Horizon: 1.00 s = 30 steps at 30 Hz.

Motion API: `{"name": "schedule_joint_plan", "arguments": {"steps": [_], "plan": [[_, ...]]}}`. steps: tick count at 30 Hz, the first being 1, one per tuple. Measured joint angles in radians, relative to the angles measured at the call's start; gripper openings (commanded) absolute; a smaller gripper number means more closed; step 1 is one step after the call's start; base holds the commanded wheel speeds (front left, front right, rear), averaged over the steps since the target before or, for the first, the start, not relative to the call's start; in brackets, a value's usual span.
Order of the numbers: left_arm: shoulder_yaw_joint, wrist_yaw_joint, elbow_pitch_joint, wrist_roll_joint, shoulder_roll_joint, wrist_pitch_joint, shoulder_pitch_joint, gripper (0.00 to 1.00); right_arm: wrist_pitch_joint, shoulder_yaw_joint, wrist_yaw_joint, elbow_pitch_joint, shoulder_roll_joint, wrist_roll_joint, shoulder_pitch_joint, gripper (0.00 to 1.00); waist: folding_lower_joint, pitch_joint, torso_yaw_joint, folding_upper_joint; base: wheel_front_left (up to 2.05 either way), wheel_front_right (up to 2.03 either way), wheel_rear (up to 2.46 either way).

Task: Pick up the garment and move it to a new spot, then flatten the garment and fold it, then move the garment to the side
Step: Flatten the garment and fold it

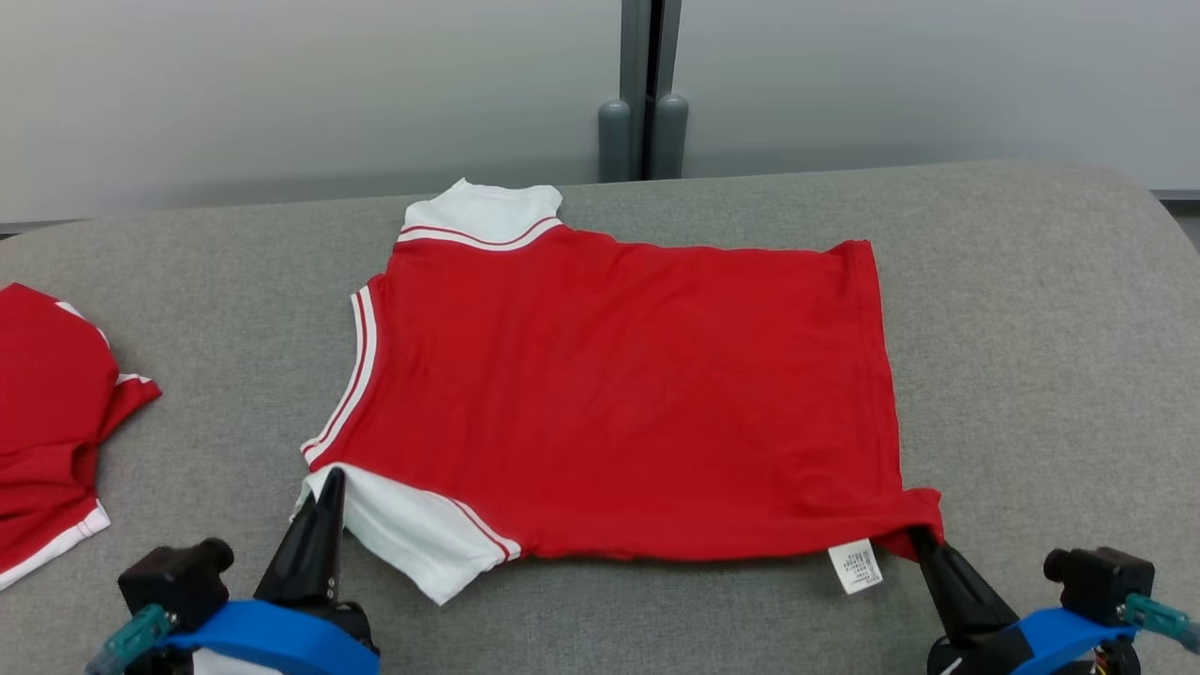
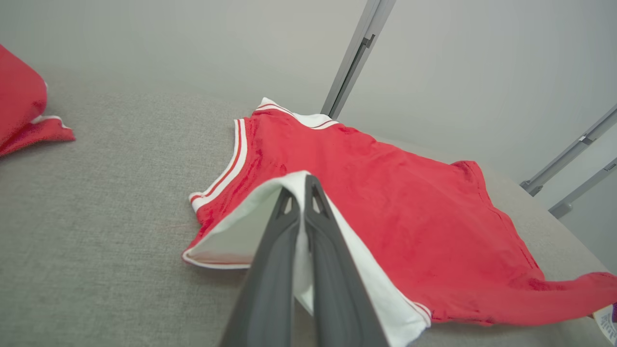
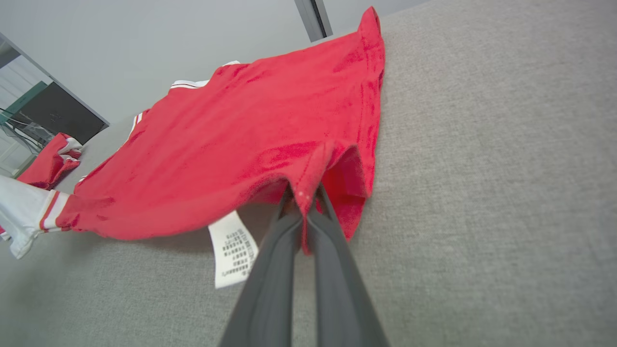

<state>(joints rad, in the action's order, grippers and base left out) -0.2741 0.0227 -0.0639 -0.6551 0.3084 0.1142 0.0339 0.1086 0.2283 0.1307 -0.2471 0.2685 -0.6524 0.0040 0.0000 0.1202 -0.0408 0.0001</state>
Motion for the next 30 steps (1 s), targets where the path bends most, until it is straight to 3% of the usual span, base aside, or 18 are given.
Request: {"name": "schedule_joint_plan", "arguments": {"steps": [7,20,21,22,23,30], "plan": [[-0.009,0.042,-0.137,0.024,0.038,-0.04,-0.201,0.0,-0.02,0.008,0.0,-0.051,0.004,0.032,-0.123,0.0,0.0001,0.04,-0.026,0.0001,0.0,0.0,0.0],[-0.061,0.089,-0.48,0.047,0.03,-0.029,-0.522,0.0,0.055,0.09,0.0,-0.254,-0.021,0.023,-0.357,0.0,0.0002,0.137,-0.068,0.0002,0.0,0.0,0.0],[-0.067,0.091,-0.509,0.053,0.031,-0.024,-0.536,0.0,0.064,0.097,0.0,-0.268,-0.023,0.018,-0.367,0.49,0.0003,0.14,-0.068,0.0003,0.0,0.0,0.0],[-0.076,0.092,-0.533,0.064,0.033,-0.015,-0.546,0.49,0.073,0.105,0.0,-0.283,-0.024,0.016,-0.376,1.0,0.0003,0.141,-0.069,0.0002,0.0,0.0,0.0],[-0.082,0.093,-0.556,0.068,0.033,-0.002,-0.554,1.0,0.08,0.114,0.0,-0.293,-0.025,0.015,-0.381,1.0,0.0002,0.141,-0.069,0.0002,0.0,0.0,0.0],[-0.104,0.1,-0.653,0.067,0.02,0.086,-0.561,1.0,0.13,0.133,0.0,-0.329,-0.005,-0.008,-0.364,1.0,-0.0002,0.102,-0.055,-0.0001,0.0,0.0,0.0]]}}
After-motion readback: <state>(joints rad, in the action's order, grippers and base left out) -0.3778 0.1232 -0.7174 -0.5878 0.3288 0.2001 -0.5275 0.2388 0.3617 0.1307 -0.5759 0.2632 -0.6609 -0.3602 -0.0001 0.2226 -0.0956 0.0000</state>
